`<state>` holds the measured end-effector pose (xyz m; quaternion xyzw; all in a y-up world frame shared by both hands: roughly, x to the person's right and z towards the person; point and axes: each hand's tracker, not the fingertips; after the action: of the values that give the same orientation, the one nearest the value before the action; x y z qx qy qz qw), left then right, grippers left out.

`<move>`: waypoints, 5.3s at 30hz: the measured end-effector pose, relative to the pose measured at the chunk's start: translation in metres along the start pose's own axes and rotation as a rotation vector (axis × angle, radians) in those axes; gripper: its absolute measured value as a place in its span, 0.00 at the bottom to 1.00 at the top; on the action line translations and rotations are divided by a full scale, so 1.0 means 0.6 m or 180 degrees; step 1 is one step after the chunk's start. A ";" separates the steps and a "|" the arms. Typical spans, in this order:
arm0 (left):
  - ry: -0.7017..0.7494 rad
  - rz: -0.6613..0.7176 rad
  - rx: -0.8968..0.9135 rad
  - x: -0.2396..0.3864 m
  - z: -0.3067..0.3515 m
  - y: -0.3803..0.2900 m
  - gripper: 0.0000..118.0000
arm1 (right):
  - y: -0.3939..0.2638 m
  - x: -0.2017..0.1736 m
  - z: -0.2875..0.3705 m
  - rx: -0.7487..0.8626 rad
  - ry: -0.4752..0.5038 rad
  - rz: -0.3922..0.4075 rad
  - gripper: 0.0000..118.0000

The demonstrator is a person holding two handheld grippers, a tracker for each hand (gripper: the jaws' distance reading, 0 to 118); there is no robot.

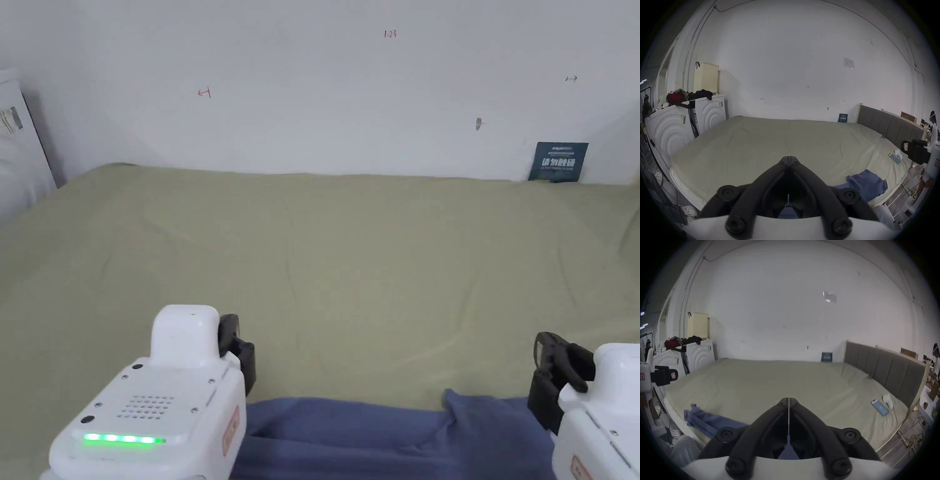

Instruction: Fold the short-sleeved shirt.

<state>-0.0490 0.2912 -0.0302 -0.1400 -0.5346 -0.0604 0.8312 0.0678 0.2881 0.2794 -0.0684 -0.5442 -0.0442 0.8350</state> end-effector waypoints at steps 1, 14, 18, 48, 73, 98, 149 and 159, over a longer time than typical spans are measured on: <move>0.0002 -0.0022 0.0019 0.005 0.002 0.000 0.00 | 0.002 -0.010 0.008 0.0016 0.0027 0.0018 0.03; -0.0010 0.0402 -0.0691 -0.189 -0.018 0.019 0.00 | -0.021 -0.039 0.021 -0.0003 0.0041 0.0165 0.03; -0.0250 0.1041 -0.1479 -0.316 -0.086 -0.028 0.00 | -0.033 -0.051 0.017 -0.0141 0.0047 0.0187 0.03; -0.1658 0.2290 -0.2761 -0.356 -0.292 -0.193 0.06 | -0.061 -0.072 0.014 -0.0675 0.0166 0.0004 0.03; -0.0812 0.0643 -0.2570 -0.102 -0.233 0.007 0.06 | -0.082 -0.015 0.048 -0.0637 0.0345 -0.0275 0.03; -0.1359 0.1317 -0.2642 -0.123 -0.299 -0.089 0.00 | -0.106 0.001 0.037 -0.0884 0.0373 -0.0421 0.03; -0.2294 0.1853 -0.3002 -0.189 -0.374 -0.221 0.11 | -0.107 -0.053 0.005 -0.1062 0.0422 -0.0245 0.03; -0.1653 0.1782 -0.2519 -0.280 -0.237 -0.090 0.11 | -0.087 -0.046 0.010 -0.0782 0.0389 -0.0159 0.03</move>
<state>-0.0091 0.1889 -0.2286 -0.5891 -0.6010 0.0032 0.5402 0.0434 0.2379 0.2600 -0.1537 -0.4843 -0.1354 0.8506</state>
